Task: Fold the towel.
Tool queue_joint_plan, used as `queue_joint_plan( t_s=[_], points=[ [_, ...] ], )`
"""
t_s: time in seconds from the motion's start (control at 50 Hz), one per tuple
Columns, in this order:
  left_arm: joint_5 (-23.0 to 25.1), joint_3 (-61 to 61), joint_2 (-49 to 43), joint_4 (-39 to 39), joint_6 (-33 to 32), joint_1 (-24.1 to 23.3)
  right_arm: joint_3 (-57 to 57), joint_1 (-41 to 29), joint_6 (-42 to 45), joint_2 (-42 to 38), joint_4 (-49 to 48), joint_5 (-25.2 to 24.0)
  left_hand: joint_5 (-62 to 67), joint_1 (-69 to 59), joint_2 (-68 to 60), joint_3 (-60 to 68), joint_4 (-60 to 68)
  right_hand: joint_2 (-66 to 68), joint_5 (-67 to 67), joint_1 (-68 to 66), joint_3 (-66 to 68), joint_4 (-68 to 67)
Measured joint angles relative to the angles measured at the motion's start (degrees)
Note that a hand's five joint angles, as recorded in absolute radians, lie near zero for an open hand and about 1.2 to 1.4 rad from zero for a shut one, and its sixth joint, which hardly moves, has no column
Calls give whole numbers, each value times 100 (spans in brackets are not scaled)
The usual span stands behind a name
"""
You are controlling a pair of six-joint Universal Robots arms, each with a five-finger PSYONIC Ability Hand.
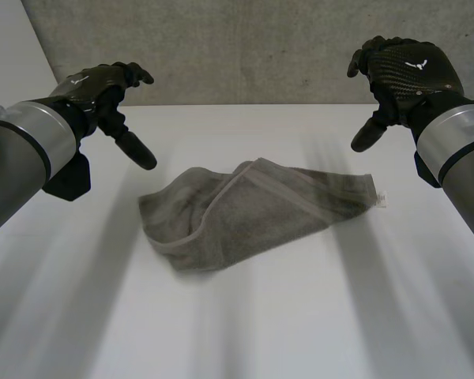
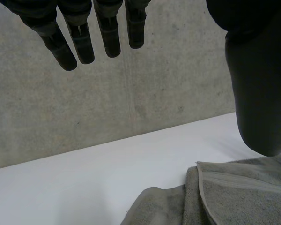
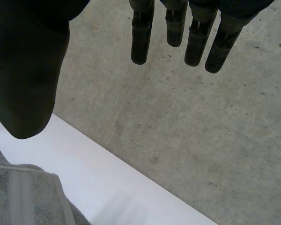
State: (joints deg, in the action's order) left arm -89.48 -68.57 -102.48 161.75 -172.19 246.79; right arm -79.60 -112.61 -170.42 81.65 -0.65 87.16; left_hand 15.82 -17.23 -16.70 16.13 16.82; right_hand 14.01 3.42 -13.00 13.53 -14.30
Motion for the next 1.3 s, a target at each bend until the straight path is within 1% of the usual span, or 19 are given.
queue_joint_plan(
  t_s=[0.3,0.38,0.44,0.5,0.52,0.54,0.64,0.7,0.74,0.76,0.84,0.94,0.98,1.04,1.14,1.2,1.22,1.26,1.3],
  points=[
    [4,-162,197,10,-21,-5,69,-22,12,-204,11,-57,-50,2,1,0,0,0,0,0,0,0],
    [21,-471,232,44,-149,16,90,-49,24,-292,14,-219,-50,2,1,0,0,0,0,0,0,0],
    [72,-991,237,243,-638,123,211,-74,29,-518,11,-663,-50,2,1,0,-1,0,0,0,0,0],
    [178,-1620,226,578,-1394,275,531,-92,16,-1010,13,-1402,-50,2,1,0,0,0,0,0,0,0],
    [205,-1757,222,660,-1561,305,587,-94,12,-1093,15,-1509,-50,2,1,0,0,0,0,0,0,0],
    [265,-2012,211,813,-1873,357,786,-108,2,-1367,30,-1822,-49,2,1,0,0,0,0,0,0,0],
    [462,-2786,146,1312,-2675,471,1625,-295,-8,-2374,217,-2478,-49,2,1,0,0,0,0,0,0,0],
    [542,-3157,31,1576,-2888,508,2314,-513,12,-3119,464,-2634,-49,2,1,0,0,0,0,1,0,0],
    [561,-3281,-42,1680,-2920,514,2567,-590,22,-3387,581,-2651,-48,2,1,0,0,0,0,2,0,0],
    [572,-3382,-119,1774,-2928,506,2933,-693,39,-3765,766,-2658,-43,2,1,0,0,0,0,2,0,0],
    [575,-3558,-319,2036,-2899,454,3713,-900,104,-4536,1224,-2658,-34,2,0,2,0,0,0,2,0,0],
    [562,-3655,-533,2399,-2854,384,4416,-1097,307,-5195,1637,-2646,61,-9,-27,30,17,82,75,-119,73,-57],
    [558,-3670,-612,2556,-2842,349,4626,-1154,439,-5386,1739,-2622,158,-42,-65,90,43,486,587,-596,525,-462],
    [551,-3676,-724,2756,-2834,289,4806,-1195,609,-5541,1802,-2591,826,-678,-726,800,739,905,1062,-1103,1001,-904],
    [546,-3642,-925,3140,-2824,178,4962,-1217,804,-5637,1802,-2557,2732,-2637,-2637,2715,2691,1924,2020,-2057,1984,-1892],
    [545,-3605,-1006,3325,-2819,131,5023,-1219,845,-5644,1776,-2558,4680,-4681,-4668,4744,4668,3454,3423,-3541,3437,-3378],
    [545,-3599,-1020,3355,-2818,124,5031,-1219,847,-5643,1773,-2559,5009,-4945,-4934,5009,4990,3838,3800,-3933,3812,-3764],
    [545,-3567,-1080,3470,-2813,95,5069,-1215,851,-5638,1756,-2563,6204,-6121,-6143,6265,6153,5457,5452,-5503,5284,-5292],
    [545,-3538,-1126,3542,-2811,77,5105,-1208,849,-5631,1748,-2562,6751,-6379,-6725,6930,6805,6123,6077,-5654,6013,-6044]
  ],
)
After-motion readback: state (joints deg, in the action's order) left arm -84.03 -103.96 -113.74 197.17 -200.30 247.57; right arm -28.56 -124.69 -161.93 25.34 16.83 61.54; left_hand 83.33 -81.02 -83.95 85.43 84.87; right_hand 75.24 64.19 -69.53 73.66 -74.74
